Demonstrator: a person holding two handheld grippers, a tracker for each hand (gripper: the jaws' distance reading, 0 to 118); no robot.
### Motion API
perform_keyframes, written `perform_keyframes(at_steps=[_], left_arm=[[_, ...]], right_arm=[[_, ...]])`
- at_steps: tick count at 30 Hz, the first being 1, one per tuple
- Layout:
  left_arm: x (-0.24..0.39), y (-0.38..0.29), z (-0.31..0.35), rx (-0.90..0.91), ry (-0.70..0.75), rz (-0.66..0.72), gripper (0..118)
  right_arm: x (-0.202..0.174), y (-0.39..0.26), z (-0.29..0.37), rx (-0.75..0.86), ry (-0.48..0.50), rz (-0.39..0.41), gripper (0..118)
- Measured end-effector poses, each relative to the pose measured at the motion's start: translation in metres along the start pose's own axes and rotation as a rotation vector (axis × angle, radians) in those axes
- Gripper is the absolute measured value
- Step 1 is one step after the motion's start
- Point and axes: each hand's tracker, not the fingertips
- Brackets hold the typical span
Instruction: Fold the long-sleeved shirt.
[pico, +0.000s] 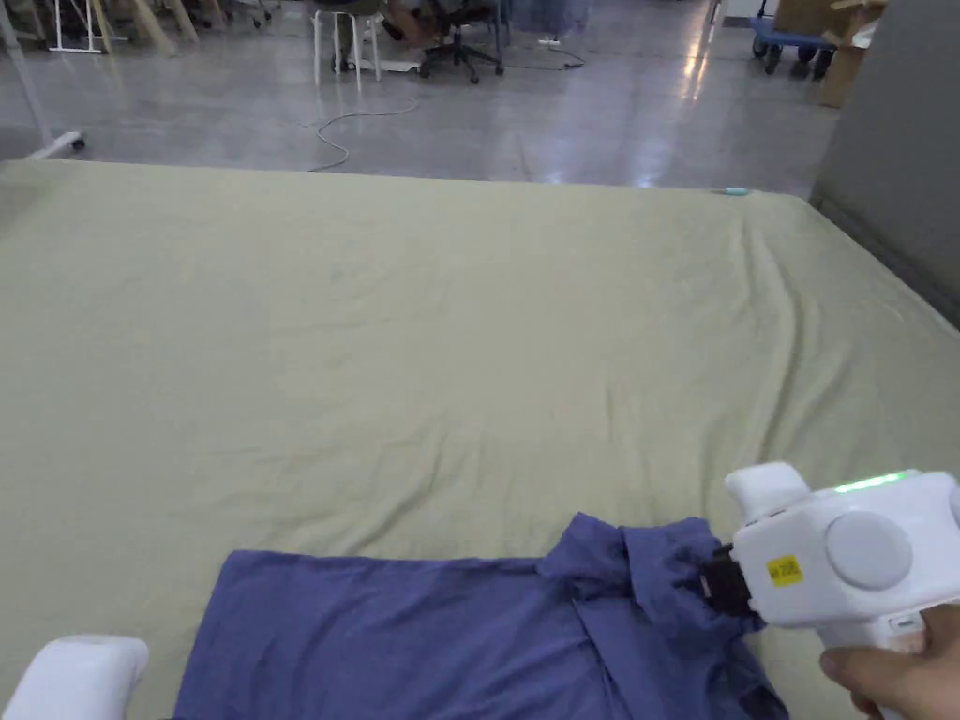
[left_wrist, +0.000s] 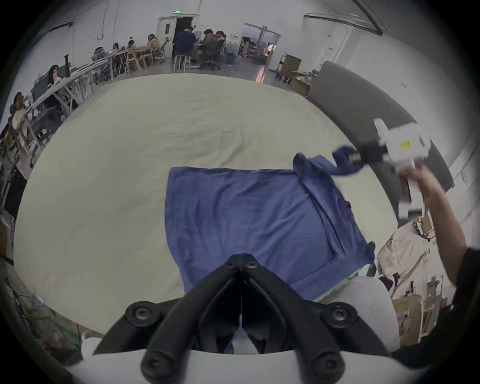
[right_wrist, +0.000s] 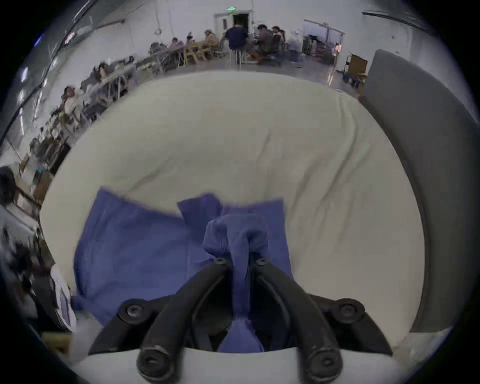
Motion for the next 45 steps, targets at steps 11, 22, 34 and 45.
perform_keyframes(at_steps=[11, 22, 34, 45], left_arm=[[0.020, -0.035, 0.018, -0.027, 0.003, -0.039, 0], [0.026, -0.038, 0.030, -0.006, -0.012, -0.023, 0], [0.007, -0.012, -0.024, 0.018, 0.047, 0.050, 19], [-0.094, 0.120, -0.223, -0.050, 0.357, 0.090, 115]], right_arm=[[-0.044, -0.113, -0.066, -0.194, -0.037, -0.062, 6], [-0.029, -0.094, 0.052, 0.095, -0.054, -0.232, 107], [-0.054, -0.140, 0.053, 0.108, 0.129, -0.239, 0], [-0.034, -0.108, 0.027, 0.090, 0.163, -0.247, 0]])
